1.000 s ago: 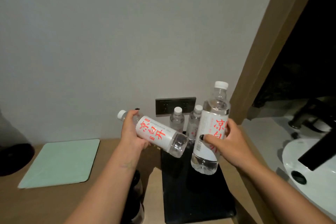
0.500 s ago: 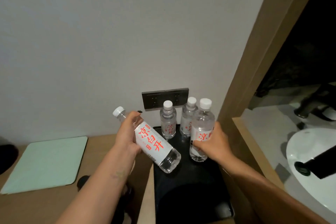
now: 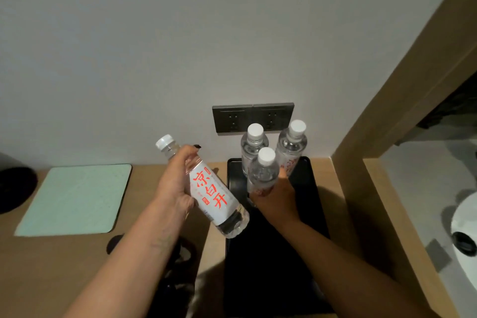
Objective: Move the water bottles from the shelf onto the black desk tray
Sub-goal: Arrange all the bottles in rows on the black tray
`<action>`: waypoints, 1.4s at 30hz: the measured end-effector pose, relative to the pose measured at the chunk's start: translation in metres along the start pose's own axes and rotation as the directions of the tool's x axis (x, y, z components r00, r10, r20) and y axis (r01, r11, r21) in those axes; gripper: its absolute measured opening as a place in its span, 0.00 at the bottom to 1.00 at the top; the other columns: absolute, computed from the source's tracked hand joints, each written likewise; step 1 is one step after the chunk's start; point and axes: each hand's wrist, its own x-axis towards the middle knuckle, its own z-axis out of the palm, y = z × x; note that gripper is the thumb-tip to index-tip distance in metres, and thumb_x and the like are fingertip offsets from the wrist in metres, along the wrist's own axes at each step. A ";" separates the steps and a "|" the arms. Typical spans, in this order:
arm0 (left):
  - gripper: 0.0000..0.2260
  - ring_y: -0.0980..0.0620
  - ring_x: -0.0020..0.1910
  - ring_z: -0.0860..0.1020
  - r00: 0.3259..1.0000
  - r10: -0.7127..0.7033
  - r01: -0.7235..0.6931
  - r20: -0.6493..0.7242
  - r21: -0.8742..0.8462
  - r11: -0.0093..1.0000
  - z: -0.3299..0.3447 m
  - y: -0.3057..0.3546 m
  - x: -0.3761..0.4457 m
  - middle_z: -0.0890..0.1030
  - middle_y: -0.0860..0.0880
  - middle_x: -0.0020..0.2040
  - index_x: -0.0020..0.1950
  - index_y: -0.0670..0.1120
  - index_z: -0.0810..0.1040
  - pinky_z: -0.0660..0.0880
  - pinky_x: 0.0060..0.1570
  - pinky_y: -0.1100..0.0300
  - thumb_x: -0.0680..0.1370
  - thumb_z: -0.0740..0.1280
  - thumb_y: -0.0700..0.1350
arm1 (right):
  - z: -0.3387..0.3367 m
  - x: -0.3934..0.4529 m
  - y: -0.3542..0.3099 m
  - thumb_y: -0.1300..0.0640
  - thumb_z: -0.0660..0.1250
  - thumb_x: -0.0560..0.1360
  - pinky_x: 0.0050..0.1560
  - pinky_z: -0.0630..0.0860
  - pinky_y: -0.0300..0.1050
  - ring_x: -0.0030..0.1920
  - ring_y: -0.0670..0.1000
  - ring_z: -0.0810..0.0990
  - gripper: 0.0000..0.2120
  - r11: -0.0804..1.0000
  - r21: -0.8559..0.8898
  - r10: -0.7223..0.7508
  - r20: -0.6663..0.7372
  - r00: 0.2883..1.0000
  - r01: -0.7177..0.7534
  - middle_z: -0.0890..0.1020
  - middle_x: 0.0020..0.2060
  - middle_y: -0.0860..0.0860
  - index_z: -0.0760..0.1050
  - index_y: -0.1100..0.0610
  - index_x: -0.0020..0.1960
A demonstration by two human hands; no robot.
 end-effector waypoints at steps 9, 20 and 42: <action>0.10 0.48 0.34 0.78 0.997 0.080 -0.077 -0.019 0.112 0.991 0.001 -0.015 0.006 0.77 0.45 0.36 0.47 0.46 0.73 0.75 0.43 0.55 0.71 0.72 0.46 | 0.012 -0.001 -0.010 0.59 0.77 0.63 0.57 0.75 0.44 0.55 0.50 0.75 0.29 0.997 0.001 -0.071 0.009 0.997 0.071 0.77 0.56 0.54 0.68 0.56 0.60; 0.13 0.48 0.38 0.80 0.948 0.286 -0.313 0.139 0.250 0.916 -0.003 -0.014 -0.014 0.80 0.45 0.41 0.53 0.46 0.76 0.76 0.40 0.56 0.70 0.73 0.43 | 0.010 -0.008 -0.012 0.66 0.79 0.60 0.65 0.72 0.47 0.62 0.58 0.74 0.37 1.000 -0.023 -0.005 0.019 1.000 0.006 0.71 0.62 0.61 0.66 0.65 0.65; 0.18 0.59 0.43 0.83 0.653 0.265 -0.688 0.710 0.408 0.601 0.046 -0.044 -0.037 0.86 0.52 0.42 0.55 0.36 0.79 0.78 0.47 0.67 0.67 0.72 0.27 | -0.083 -0.043 0.013 0.52 0.77 0.63 0.60 0.75 0.45 0.60 0.43 0.77 0.28 0.994 0.093 -0.083 0.271 0.959 0.060 0.78 0.58 0.42 0.68 0.33 0.55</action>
